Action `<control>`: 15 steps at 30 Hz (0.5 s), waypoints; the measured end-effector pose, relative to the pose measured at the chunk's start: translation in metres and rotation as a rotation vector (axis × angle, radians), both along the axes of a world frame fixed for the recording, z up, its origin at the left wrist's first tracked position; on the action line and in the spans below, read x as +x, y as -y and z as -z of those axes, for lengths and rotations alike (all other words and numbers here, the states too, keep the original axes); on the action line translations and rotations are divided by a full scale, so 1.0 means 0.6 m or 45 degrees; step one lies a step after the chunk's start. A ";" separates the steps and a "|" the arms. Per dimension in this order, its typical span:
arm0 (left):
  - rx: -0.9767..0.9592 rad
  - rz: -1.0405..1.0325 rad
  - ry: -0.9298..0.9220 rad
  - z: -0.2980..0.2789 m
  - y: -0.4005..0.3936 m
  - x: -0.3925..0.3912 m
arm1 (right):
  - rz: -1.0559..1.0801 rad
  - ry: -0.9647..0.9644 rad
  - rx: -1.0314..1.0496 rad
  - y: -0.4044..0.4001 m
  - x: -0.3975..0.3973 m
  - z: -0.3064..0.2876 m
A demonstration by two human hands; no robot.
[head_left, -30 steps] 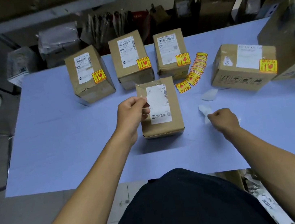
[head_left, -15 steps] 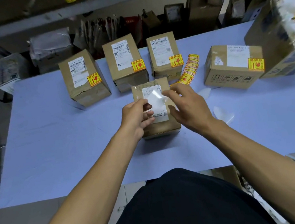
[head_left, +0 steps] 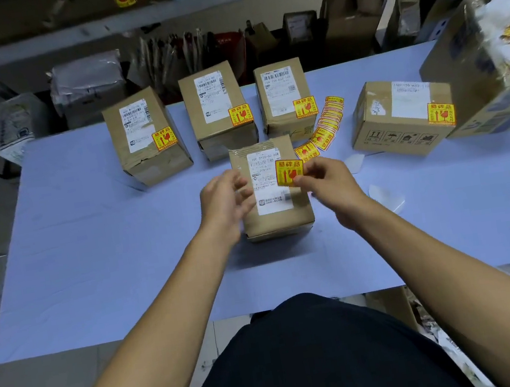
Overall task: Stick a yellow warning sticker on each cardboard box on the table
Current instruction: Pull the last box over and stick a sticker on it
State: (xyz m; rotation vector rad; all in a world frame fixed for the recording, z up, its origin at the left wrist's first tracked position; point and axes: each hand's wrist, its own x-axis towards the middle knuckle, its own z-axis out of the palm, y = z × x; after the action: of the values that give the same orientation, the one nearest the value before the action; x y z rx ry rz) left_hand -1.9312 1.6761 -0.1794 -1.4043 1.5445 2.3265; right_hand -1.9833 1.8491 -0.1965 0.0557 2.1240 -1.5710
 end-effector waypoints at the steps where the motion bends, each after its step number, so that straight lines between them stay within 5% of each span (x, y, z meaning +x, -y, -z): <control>1: -0.257 0.194 -0.005 0.003 0.000 0.003 | 0.034 0.247 -0.120 -0.006 -0.002 0.000; 3: -0.421 0.524 0.007 0.006 -0.007 0.007 | -0.010 0.532 -0.233 -0.017 -0.005 0.000; 5: -0.313 0.657 0.061 0.009 -0.016 0.007 | -0.071 0.613 -0.262 -0.022 -0.005 0.002; 9: -0.267 0.608 0.039 0.022 -0.037 0.003 | -0.129 0.594 -0.125 -0.027 -0.006 0.005; 15: -0.720 0.725 0.101 0.046 -0.057 0.005 | -0.044 0.375 0.162 -0.028 0.006 0.020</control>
State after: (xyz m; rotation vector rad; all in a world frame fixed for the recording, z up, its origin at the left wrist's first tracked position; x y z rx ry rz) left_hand -1.9284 1.7105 -0.2068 -0.9036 2.3036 1.5557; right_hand -1.9795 1.8658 -0.2082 0.2746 1.9773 -1.3157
